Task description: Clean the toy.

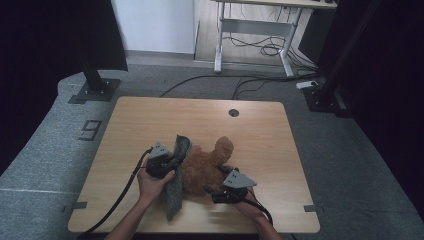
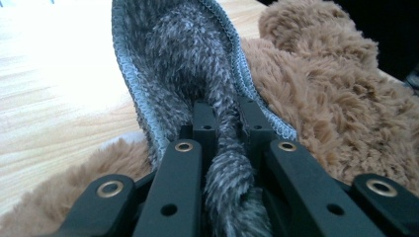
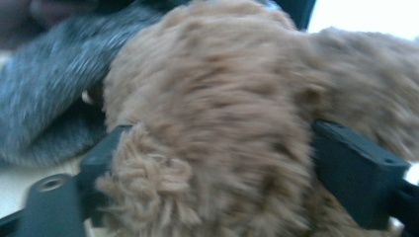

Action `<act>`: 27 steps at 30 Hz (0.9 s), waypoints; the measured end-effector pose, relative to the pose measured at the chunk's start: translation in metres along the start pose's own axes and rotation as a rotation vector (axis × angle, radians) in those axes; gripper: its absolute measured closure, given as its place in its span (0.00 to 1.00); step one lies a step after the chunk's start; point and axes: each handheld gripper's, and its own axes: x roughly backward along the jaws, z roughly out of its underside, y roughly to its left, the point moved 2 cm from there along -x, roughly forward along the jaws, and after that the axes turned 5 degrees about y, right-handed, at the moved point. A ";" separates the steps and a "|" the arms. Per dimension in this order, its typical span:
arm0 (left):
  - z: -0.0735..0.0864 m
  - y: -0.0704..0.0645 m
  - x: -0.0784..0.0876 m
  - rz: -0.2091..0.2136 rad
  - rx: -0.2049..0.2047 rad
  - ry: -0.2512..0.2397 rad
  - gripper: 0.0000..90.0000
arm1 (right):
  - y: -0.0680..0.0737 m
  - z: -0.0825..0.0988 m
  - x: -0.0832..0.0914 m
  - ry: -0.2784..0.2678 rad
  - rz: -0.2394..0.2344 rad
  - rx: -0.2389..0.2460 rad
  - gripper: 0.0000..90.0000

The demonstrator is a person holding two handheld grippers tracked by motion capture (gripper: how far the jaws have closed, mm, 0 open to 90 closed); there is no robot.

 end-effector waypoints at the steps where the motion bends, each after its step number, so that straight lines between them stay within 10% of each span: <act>1: 0.001 0.000 0.001 0.004 0.000 -0.001 0.90 | -0.003 -0.001 0.002 0.003 -0.014 -0.033 0.14; 9: 0.011 -0.006 0.011 0.034 -0.005 -0.018 0.90 | -0.012 -0.008 -0.005 0.074 -0.146 -0.171 0.04; 16: 0.012 -0.007 0.014 0.051 -0.003 -0.025 0.90 | -0.008 -0.011 -0.017 0.130 -0.132 -0.086 0.31; 27: -0.004 0.001 -0.010 0.059 -0.005 -0.136 0.90 | -0.017 -0.005 -0.022 0.059 0.103 0.041 0.58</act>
